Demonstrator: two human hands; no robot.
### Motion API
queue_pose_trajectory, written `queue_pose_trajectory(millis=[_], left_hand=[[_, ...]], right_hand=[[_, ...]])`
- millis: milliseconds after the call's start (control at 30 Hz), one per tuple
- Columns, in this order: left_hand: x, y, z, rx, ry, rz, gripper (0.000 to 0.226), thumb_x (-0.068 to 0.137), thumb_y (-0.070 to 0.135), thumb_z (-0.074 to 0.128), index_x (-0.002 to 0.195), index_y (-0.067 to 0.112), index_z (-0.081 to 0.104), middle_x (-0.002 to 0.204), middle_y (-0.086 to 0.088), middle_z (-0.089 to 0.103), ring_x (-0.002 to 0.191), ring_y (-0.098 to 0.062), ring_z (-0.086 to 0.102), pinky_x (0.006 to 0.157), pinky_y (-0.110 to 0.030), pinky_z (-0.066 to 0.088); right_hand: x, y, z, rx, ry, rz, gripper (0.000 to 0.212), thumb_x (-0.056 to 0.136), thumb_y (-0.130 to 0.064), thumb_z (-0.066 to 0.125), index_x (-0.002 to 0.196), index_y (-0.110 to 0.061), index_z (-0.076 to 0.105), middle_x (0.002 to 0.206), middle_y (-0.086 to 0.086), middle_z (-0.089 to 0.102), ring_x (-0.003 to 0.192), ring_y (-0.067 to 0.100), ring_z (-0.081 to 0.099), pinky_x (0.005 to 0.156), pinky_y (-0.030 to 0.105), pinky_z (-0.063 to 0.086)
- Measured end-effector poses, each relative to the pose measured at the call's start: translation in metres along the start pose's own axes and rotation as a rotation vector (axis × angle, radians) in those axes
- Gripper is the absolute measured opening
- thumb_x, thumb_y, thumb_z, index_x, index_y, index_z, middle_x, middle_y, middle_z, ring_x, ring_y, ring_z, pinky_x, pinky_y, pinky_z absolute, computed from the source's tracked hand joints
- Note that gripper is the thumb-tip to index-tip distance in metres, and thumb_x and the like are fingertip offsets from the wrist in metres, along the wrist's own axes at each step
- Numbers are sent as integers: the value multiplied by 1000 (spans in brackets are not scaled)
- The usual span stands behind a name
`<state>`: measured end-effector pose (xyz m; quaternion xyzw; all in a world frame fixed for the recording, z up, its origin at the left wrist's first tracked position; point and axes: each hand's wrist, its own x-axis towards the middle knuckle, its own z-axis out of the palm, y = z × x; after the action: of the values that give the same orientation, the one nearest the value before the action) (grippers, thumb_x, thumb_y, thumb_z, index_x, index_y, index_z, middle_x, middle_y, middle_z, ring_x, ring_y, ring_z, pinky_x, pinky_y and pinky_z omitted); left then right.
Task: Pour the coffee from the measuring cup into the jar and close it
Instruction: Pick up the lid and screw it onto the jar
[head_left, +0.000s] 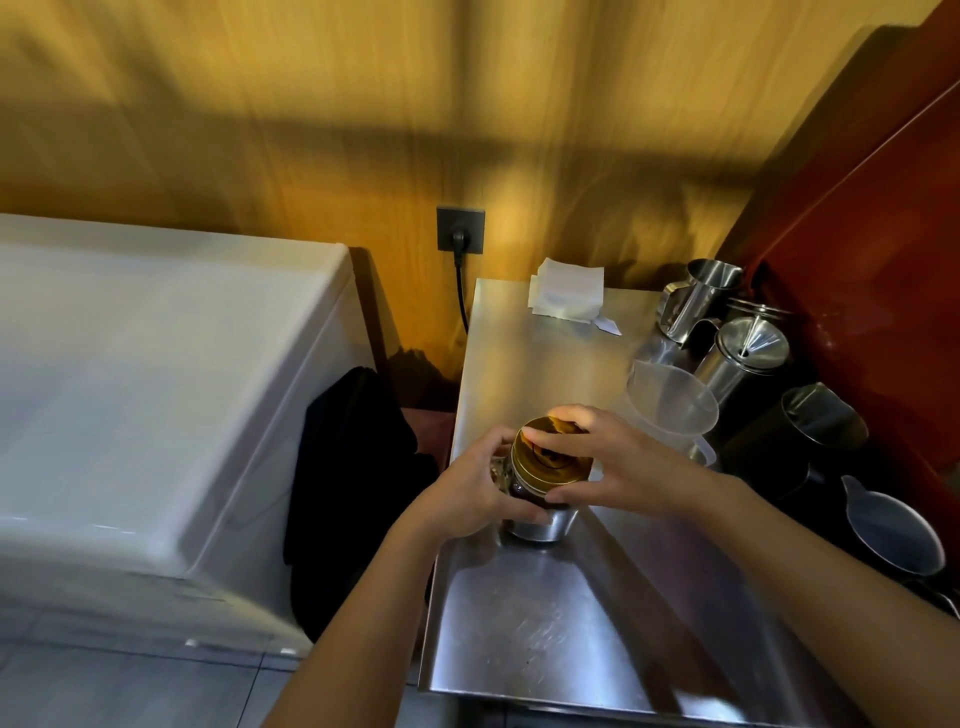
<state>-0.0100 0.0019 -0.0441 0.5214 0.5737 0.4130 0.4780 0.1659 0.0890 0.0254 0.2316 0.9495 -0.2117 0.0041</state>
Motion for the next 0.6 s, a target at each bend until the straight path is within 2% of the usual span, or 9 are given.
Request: queue_pose_trajectory(millis=[133,233,300,367,467,533,600], left_hand=[[-1,0,0,0,-7,2,67,62,15,90,111,33,49,108,10,63,98,6,64,80,-12,51],[-3,-3,3,15,22,4,66,62,18,90,112,34,49,110,11,62,102,6,62,83,-14,51],[-2,-4,3,36,31,0,65,62,22,90,110,36,48,111,13,62,102,7,60,84,-17,49],[-2,-4,2,52,25,-9,65,62,25,90,110,37,48,112,14,61,102,10,59,85,-18,48],[-2,-5,2,53,23,-14,64,63,24,90,107,41,47,112,14,61,102,10,59,84,-15,50],[-2,-5,3,41,31,-10,64,62,22,90,104,42,46,111,12,61,100,9,60,82,-13,51],[-3,-4,4,42,46,7,63,61,21,90,102,41,47,108,11,62,98,8,61,80,-11,50]], right_hand=[[4,-2,-6,-126,4,-66,61,79,-47,63,134,-37,37,134,6,43,116,21,38,100,34,29],[2,-1,-11,-144,-7,-85,67,77,-50,64,135,-41,31,143,5,33,123,17,24,95,23,13],[1,-2,-17,-113,-17,-64,73,76,-50,65,137,-42,25,147,3,24,122,13,17,93,22,11],[2,-3,-22,-92,-10,-61,74,78,-43,67,138,-38,24,148,0,23,122,13,17,95,23,12],[4,-10,-24,-39,-24,-64,68,78,-35,68,136,-30,33,140,-3,37,118,13,27,94,24,23],[6,-13,-23,-42,-10,-144,60,77,-36,69,130,-24,43,127,0,51,111,13,41,93,27,35],[8,-16,-23,-93,41,-183,54,75,-42,68,122,-21,50,108,0,58,95,14,48,82,27,42]])
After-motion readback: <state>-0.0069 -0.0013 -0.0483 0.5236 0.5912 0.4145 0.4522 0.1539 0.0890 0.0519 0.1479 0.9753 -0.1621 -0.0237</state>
